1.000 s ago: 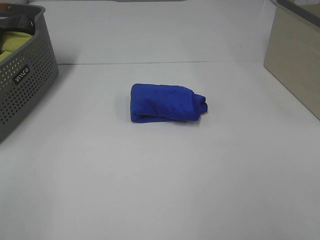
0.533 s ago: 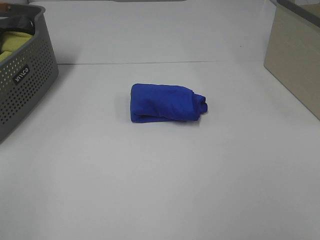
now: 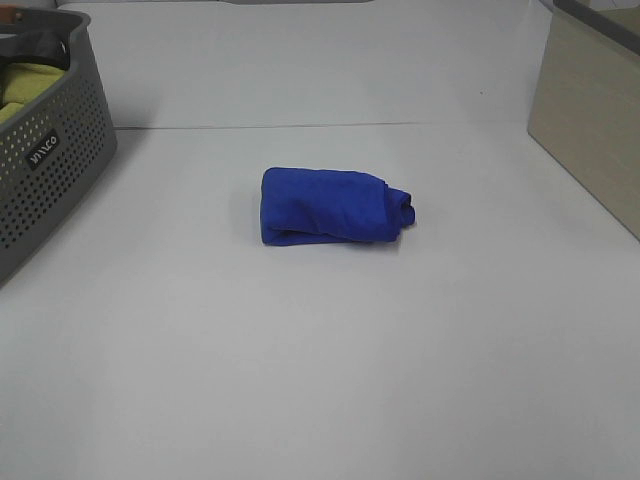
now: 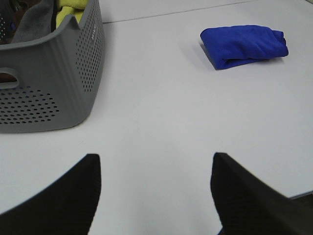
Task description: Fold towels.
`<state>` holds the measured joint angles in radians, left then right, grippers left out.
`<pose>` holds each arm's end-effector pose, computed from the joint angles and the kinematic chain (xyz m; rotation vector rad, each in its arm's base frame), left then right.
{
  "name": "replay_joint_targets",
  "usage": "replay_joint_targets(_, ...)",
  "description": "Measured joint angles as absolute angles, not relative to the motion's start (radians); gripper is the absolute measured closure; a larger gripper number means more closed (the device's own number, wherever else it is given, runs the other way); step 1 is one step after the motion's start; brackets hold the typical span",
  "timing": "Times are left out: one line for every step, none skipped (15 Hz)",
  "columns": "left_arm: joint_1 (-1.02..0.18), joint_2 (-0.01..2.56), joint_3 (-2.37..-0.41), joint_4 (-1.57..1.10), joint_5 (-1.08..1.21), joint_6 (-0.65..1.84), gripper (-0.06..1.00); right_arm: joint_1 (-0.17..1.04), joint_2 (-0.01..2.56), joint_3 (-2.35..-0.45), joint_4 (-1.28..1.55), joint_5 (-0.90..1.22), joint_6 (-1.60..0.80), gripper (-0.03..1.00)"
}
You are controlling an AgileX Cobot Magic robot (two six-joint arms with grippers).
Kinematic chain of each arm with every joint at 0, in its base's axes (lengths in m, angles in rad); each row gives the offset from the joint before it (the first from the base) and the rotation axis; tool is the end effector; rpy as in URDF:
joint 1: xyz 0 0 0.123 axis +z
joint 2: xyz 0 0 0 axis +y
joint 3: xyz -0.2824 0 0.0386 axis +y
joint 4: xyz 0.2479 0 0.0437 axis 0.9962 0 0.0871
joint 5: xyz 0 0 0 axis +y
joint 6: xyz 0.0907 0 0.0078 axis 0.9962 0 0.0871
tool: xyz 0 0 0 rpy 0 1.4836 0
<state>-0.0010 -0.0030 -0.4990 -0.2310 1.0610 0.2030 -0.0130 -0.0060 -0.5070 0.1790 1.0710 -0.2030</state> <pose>-0.0064 -0.0182 0.2786 0.2170 2.0126 -0.1488 -0.0075 0.0143 0.2793 -0.2032 2.0193 0.0780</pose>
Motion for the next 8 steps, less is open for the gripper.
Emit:
replay_joint_targets(-0.001, -0.004, -0.499, -0.231, 1.061, 0.203, 0.32, -0.013, -0.006, -0.507, 0.181, 1.071, -0.203, 0.21)
replay_joint_targets(-0.001, -0.005, -0.499, -0.231, 1.061, 0.203, 0.32, -0.013, -0.006, -0.507, 0.182, 1.071, -0.203, 0.21)
replay_joint_targets(-0.001, -0.005, -0.499, -0.231, 1.061, 0.203, 0.32, -0.013, -0.006, -0.506, 0.182, 1.071, -0.203, 0.21)
replay_joint_targets(-0.001, -0.005, -0.499, -0.231, 1.061, 0.203, 0.32, -0.013, -0.006, -0.506, 0.182, 1.071, -0.203, 0.21)
replay_joint_targets(-0.001, -0.005, -0.499, -0.231, 1.061, 0.203, 0.32, -0.013, -0.006, -0.506, 0.182, 1.071, -0.203, 0.21)
replay_joint_targets(-0.001, -0.005, -0.499, -0.231, 1.061, 0.203, 0.32, -0.013, -0.006, -0.506, 0.182, 1.071, -0.203, 0.21)
replay_joint_targets(-0.001, -0.005, -0.499, -0.231, 1.061, 0.203, 0.32, -0.013, -0.006, -0.506, 0.182, 1.071, -0.203, 0.21)
replay_joint_targets(-0.001, -0.005, -0.499, -0.231, 1.061, 0.203, 0.32, -0.013, -0.006, -0.506, 0.182, 1.071, -0.203, 0.21)
